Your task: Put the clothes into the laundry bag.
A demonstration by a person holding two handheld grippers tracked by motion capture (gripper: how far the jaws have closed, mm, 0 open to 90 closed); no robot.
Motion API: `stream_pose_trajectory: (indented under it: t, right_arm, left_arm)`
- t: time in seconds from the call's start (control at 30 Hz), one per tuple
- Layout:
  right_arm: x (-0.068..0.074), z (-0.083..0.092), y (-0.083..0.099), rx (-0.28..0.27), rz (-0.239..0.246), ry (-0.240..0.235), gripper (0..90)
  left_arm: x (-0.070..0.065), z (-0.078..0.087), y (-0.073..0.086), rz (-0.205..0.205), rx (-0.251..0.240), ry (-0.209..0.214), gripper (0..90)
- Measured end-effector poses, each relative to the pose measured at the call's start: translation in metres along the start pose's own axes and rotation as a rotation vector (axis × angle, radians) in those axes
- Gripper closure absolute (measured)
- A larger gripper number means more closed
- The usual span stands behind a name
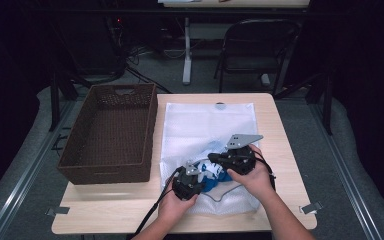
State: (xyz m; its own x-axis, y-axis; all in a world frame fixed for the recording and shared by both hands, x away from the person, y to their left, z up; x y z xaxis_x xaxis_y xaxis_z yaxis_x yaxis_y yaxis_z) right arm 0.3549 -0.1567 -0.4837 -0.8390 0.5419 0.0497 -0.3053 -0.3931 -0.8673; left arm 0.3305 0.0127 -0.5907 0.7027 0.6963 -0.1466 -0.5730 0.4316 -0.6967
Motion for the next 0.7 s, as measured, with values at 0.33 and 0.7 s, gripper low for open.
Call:
stream_pose_trajectory:
  t: [0.33, 0.7]
  right_arm:
    - [0.000, 0.000, 0.000, 0.000, 0.000, -0.001, 88.9]
    - [0.001, 0.000, 0.000, 0.000, 0.000, -0.005, 88.9]
  left_arm:
    - [0.000, 0.002, -0.004, 0.006, -0.036, -0.013, 84.8]
    - [0.007, 0.005, -0.023, 0.048, -0.090, -0.018, 84.9]
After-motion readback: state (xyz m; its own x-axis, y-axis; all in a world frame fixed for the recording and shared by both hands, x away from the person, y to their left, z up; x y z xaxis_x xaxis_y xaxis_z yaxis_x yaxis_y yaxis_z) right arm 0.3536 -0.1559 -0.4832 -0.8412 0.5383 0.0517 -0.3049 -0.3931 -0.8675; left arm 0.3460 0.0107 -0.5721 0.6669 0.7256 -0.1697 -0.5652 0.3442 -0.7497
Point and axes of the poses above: each handheld gripper's, and its own axes: z roughly backward along the jaws, y roughly out of its underside, x roughly to its left, the point moved 2 cm from there along -z, roughly forward along the jaws, and after that the axes turned 2 degrees about -x, right-handed, at the moved point
